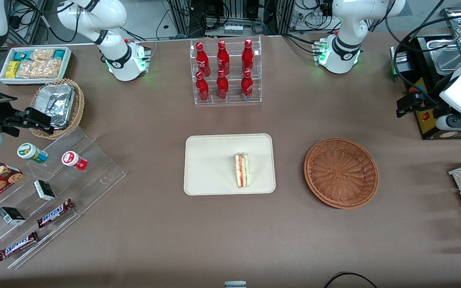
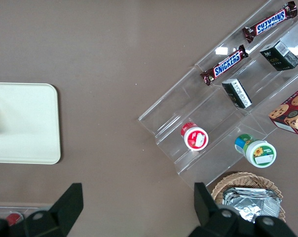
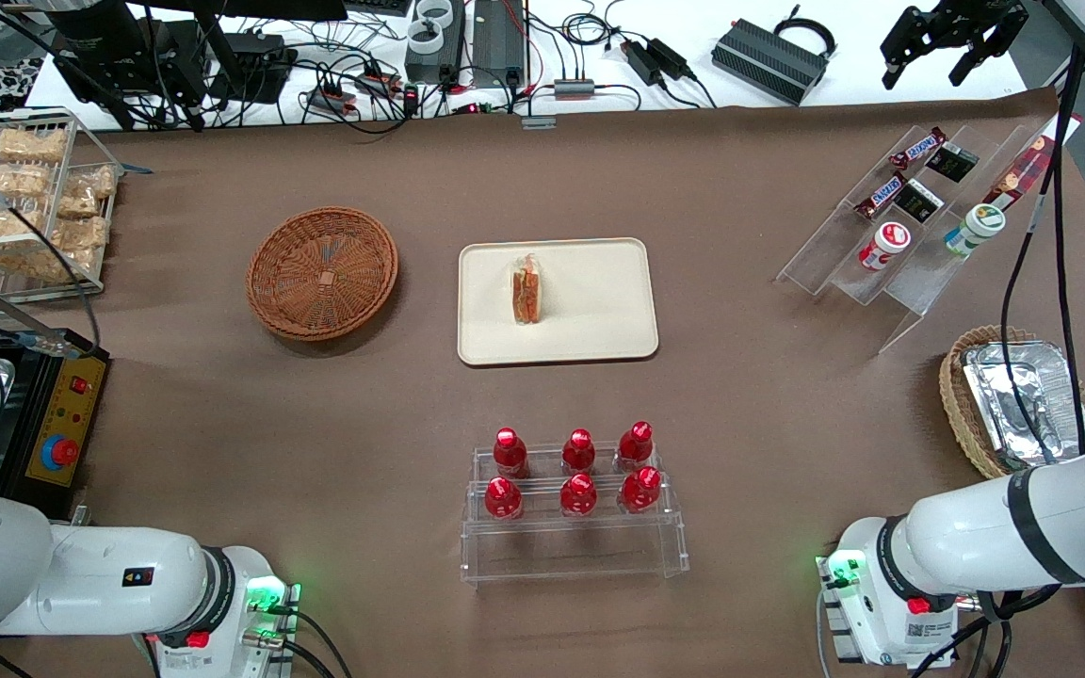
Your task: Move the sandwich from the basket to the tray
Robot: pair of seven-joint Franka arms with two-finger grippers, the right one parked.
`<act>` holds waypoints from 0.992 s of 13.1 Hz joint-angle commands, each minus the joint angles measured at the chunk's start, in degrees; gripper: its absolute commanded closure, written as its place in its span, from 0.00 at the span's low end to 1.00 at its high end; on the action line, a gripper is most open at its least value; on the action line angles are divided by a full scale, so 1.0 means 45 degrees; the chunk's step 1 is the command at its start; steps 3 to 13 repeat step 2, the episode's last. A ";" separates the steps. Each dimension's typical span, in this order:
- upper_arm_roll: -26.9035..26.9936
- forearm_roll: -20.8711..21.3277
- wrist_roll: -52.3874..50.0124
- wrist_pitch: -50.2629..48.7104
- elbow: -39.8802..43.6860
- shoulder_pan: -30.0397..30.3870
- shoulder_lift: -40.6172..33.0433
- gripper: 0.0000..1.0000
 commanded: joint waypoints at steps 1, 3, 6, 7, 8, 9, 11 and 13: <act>0.0034 0.0341 0.0076 -0.0037 0.0090 0.0029 0.0063 0.01; 0.0054 0.0302 0.0115 -0.0057 0.0052 0.0049 0.0024 0.01; 0.0054 0.0302 0.0115 -0.0057 0.0052 0.0049 0.0024 0.01; 0.0054 0.0302 0.0115 -0.0057 0.0052 0.0049 0.0024 0.01; 0.0054 0.0302 0.0115 -0.0057 0.0052 0.0049 0.0024 0.01; 0.0054 0.0302 0.0115 -0.0057 0.0052 0.0049 0.0024 0.01; 0.0054 0.0302 0.0115 -0.0057 0.0052 0.0049 0.0024 0.01; 0.0054 0.0302 0.0115 -0.0057 0.0052 0.0049 0.0024 0.01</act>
